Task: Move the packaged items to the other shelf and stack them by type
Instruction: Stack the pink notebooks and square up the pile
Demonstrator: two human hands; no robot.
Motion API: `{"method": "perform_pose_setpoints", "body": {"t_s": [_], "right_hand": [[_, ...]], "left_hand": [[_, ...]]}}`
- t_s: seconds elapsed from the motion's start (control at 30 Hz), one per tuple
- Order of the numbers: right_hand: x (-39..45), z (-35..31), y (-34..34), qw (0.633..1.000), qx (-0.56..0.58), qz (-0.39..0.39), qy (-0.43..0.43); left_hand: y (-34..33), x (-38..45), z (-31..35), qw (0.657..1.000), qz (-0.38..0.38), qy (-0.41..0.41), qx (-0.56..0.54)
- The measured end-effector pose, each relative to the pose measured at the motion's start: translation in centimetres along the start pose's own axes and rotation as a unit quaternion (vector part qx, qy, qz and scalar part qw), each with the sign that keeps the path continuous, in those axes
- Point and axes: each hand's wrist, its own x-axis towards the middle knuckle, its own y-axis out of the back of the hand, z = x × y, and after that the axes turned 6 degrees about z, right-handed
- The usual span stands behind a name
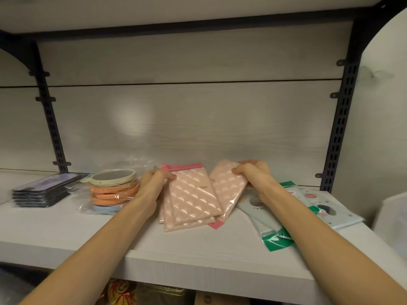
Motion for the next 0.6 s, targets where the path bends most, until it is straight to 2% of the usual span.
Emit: {"method": "perform_pose_setpoints", "body": {"t_s": [0.17, 0.27, 0.37, 0.6], "right_hand": [[0.0, -0.9, 1.0, 0.992, 0.051, 0.104, 0.054], [-0.3, -1.5, 1.8, 0.978, 0.153, 0.137, 0.046], [-0.4, -1.8, 1.9, 0.963, 0.244, 0.114, 0.009], [-1.9, -0.8, -1.4, 0.980, 0.195, 0.023, -0.019]], "left_hand": [[0.1, 0.0, -0.3, 1.000, 0.008, -0.012, -0.007], [0.1, 0.2, -0.4, 1.000, 0.009, -0.021, 0.014], [-0.2, 0.1, -0.5, 0.999, -0.012, -0.020, 0.033], [-0.4, 0.4, -1.0, 0.997, -0.061, -0.023, 0.052]]}}
